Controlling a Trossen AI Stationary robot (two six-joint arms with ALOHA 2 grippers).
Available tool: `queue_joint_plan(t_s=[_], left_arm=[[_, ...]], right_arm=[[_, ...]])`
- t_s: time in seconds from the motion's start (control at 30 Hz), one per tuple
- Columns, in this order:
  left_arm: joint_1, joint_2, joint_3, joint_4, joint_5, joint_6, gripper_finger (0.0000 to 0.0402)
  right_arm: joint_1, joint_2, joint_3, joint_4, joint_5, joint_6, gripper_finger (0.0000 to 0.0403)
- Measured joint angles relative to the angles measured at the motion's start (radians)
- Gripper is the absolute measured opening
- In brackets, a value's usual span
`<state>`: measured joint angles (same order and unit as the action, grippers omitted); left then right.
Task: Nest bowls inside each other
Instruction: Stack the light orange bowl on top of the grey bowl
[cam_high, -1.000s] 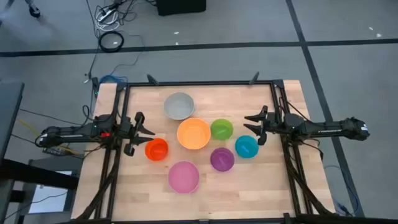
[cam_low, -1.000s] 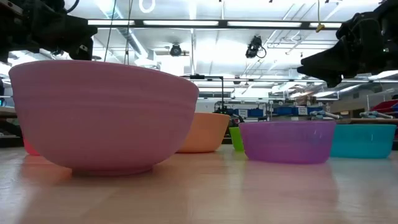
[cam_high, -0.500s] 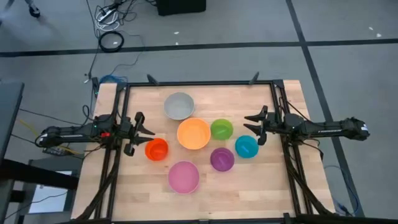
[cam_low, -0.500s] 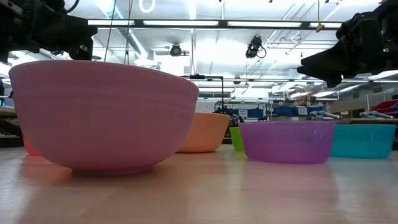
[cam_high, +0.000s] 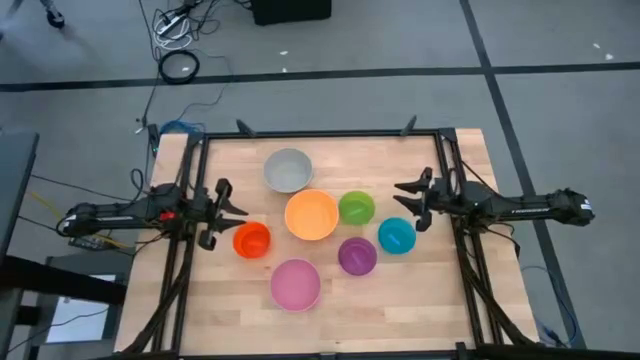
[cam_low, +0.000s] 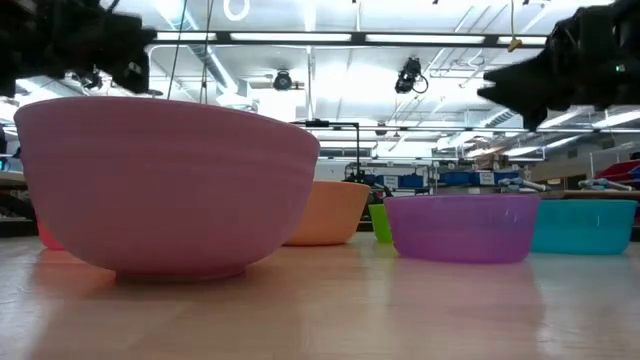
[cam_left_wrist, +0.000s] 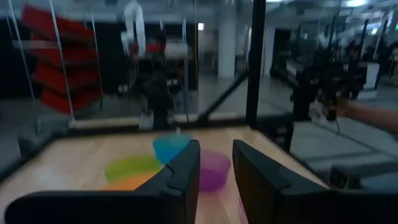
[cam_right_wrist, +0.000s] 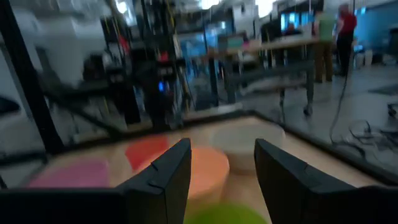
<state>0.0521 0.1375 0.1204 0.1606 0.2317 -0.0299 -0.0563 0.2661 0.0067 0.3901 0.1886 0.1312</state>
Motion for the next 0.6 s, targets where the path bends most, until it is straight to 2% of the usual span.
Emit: queue_joint_plan(t_s=[0.13,0.3,0.6], left_arm=[[0.0,0.0,0.0,0.153,0.0,-0.007,0.0104],[0.0,0.0,0.0,0.403,0.0,-0.108,0.0104],[0.0,0.0,0.0,0.705,0.001,-0.111,0.0104]], right_arm=[[0.0,0.0,0.0,0.102,0.0,0.007,0.0166],[0.0,0.0,0.0,0.203,0.0,0.029,0.0166],[0.0,0.002,0.0,0.225,0.009,0.109,0.0166]])
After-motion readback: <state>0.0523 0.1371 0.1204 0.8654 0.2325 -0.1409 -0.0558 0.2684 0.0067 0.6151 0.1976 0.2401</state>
